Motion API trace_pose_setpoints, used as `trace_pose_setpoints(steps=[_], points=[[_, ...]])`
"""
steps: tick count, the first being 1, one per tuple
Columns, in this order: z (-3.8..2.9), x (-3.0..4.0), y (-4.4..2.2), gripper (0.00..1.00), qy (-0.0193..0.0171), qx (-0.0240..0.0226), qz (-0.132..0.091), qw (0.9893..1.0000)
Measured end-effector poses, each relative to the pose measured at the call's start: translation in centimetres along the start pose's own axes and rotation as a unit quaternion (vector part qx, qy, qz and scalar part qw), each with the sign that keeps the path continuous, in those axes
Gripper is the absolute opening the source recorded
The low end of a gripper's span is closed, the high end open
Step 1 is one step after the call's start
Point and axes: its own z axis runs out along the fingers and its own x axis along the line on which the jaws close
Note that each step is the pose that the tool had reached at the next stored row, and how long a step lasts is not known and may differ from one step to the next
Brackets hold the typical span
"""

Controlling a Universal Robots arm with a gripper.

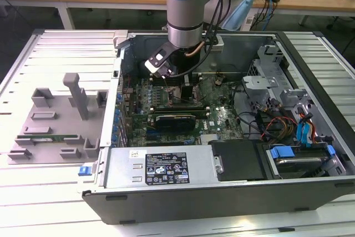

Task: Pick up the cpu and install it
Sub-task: 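Place the cpu into insertion slot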

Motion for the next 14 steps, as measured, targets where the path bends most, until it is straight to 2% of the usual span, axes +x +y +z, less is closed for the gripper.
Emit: trace_pose_setpoints(steps=[3, 4, 6, 7, 14], points=[[-0.08, 0.0, 0.02, 0.54, 0.0002, -0.0001, -0.004, 1.0], [-0.1, 0.0, 0.03, 0.54, -0.0007, 0.0, -0.007, 1.0], [-0.1, 0.0, 0.03, 0.54, -0.0098, 0.0016, -0.009, 0.9999], [-0.1, 0.0, 0.04, 0.54, -0.011, 0.0018, -0.009, 0.9999], [-0.04, 0.0, 0.12, 0.54, -0.0107, 0.0017, -0.016, 0.9998]])
